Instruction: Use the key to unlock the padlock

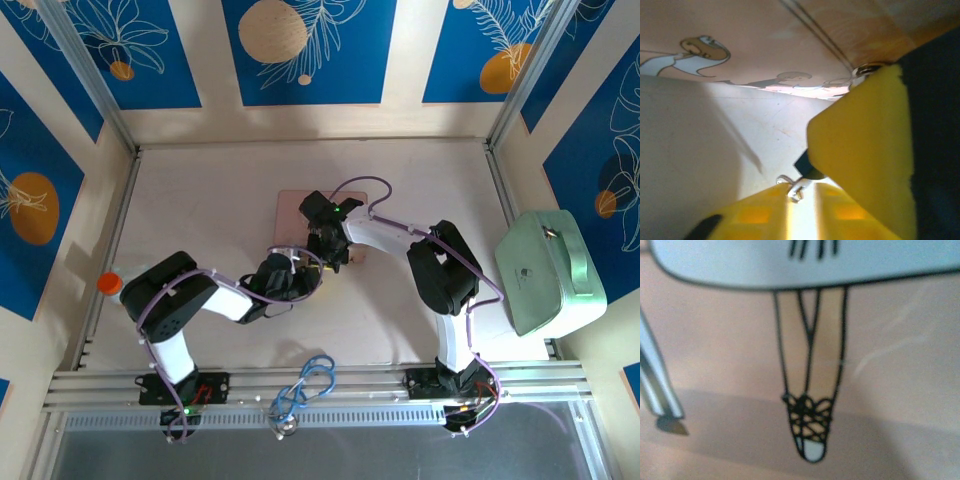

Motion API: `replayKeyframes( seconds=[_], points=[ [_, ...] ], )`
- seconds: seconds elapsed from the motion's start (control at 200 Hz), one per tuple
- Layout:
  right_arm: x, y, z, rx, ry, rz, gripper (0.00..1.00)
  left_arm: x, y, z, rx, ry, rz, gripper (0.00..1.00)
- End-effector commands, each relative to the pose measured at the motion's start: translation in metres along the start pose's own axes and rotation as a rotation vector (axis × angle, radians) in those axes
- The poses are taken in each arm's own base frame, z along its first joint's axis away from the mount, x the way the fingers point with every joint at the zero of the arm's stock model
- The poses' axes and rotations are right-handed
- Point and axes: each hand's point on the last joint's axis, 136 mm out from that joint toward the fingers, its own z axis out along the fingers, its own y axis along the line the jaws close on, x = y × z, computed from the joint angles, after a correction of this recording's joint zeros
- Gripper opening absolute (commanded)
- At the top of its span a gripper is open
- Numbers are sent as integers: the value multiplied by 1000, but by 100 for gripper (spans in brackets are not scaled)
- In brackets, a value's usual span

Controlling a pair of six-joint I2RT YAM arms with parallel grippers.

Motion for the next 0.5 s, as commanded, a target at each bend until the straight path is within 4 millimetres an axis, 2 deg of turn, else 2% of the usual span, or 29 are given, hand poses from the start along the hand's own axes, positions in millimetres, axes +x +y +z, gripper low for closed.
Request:
replayKeyframes(
  seconds=[0.0,0.08,0.18,0.215,0.28,0.335,0.41,0.495],
  points=[
    [31,0,4,0,129,4,23,-19,-24,3,78,-55,13,7],
    [31,0,3,0,126,5,23,-19,-24,2,77,-55,7,1],
    [31,1,2,-2,122,8,23,-19,-20,1,62,-57,3,0],
    [30,1,1,-3,120,8,23,-18,-18,0,52,-56,4,6],
    [30,2,1,-5,120,9,23,-20,-16,-3,34,-66,13,29],
    [30,2,0,-7,120,7,23,-21,-11,-7,2,-77,25,43],
    [30,4,-1,-16,122,4,23,-24,-7,-8,-35,-82,54,52],
    [30,5,-1,-24,128,3,23,-25,-11,-2,-26,-66,84,54]
  ],
)
